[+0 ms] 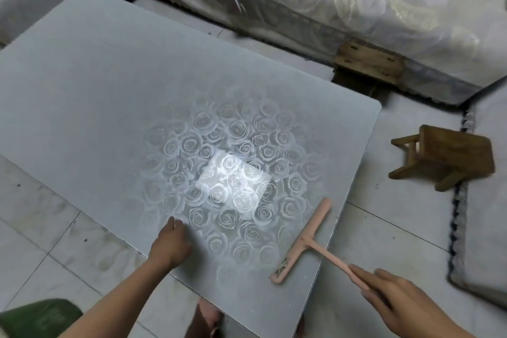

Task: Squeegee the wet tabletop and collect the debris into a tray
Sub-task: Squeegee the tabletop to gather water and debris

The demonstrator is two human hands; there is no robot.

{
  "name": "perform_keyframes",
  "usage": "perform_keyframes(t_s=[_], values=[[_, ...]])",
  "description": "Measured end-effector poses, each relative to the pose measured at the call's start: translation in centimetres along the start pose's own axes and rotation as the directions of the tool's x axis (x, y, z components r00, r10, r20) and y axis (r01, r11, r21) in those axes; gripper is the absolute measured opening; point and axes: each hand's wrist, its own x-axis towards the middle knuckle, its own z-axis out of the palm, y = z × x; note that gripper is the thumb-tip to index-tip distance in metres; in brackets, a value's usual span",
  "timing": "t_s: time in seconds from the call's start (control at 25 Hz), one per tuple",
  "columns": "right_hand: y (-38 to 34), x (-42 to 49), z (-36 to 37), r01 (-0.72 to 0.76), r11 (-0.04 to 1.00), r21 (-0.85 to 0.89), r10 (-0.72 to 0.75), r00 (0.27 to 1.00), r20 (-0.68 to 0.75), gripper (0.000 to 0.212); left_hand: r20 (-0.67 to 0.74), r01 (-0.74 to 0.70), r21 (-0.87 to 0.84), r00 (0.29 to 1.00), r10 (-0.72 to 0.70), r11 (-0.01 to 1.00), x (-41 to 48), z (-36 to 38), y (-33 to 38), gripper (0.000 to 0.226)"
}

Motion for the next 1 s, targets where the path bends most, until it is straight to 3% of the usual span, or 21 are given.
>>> perform_keyframes(t_s=[0.12,0.2,0.28,0.36,0.44,0.48,0.6,0.68,0.84,1.0], values=[[-4.9,6.2,2.7,0.116,0.993,0.010,-0.116,0.993,-0.029,0.052,0.015,-0.010,-0.004,1.000,0.010,1.000,1.0,1.4,-0.8,0.035],[-9.5,11.2,3.6,0.160,0.983,0.090,-0.149,0.982,-0.113,0.052,0.015,-0.033,0.047,0.999,0.032,0.998,1.7,1.9,-1.0,0.042],[-12.0,13.4,3.8,0.157,0.981,0.110,-0.145,0.983,-0.110,0.051,0.017,0.003,0.091,1.000,-0.004,0.996,2.4,2.0,-0.7,0.050],[-10.1,10.5,3.1,0.111,0.986,0.127,-0.090,0.983,-0.158,0.054,0.020,0.045,0.137,0.999,-0.049,0.990,2.3,2.0,0.3,0.050],[-5.9,3.8,2.6,-0.043,0.987,0.157,0.078,0.971,-0.227,0.065,-0.011,0.075,0.215,0.997,-0.074,0.974,1.7,2.1,1.8,0.050],[-4.3,0.6,2.6,-0.126,0.979,0.163,0.168,0.944,-0.283,0.068,-0.053,0.064,0.266,0.997,-0.052,0.962,1.4,2.2,2.6,0.053],[-3.3,-3.8,4.5,-0.294,0.920,0.259,0.341,0.927,-0.155,0.077,-0.121,-0.056,0.327,0.988,0.100,0.943,1.1,2.8,5.2,0.065],[-4.8,-2.5,5.4,-0.261,0.936,0.237,0.307,0.934,-0.183,0.071,-0.100,-0.157,0.309,0.975,0.196,0.938,1.4,3.0,6.7,0.067],[-5.9,2.8,4.5,-0.207,0.906,0.370,0.262,0.960,-0.103,0.058,-0.095,-0.274,0.348,0.941,0.325,0.897,3.3,2.9,9.3,0.065],[-4.5,-2.4,5.0,-0.260,0.852,0.455,0.363,0.919,-0.155,0.052,-0.083,-0.317,0.467,0.914,0.398,0.825,4.2,3.3,11.9,0.057]])
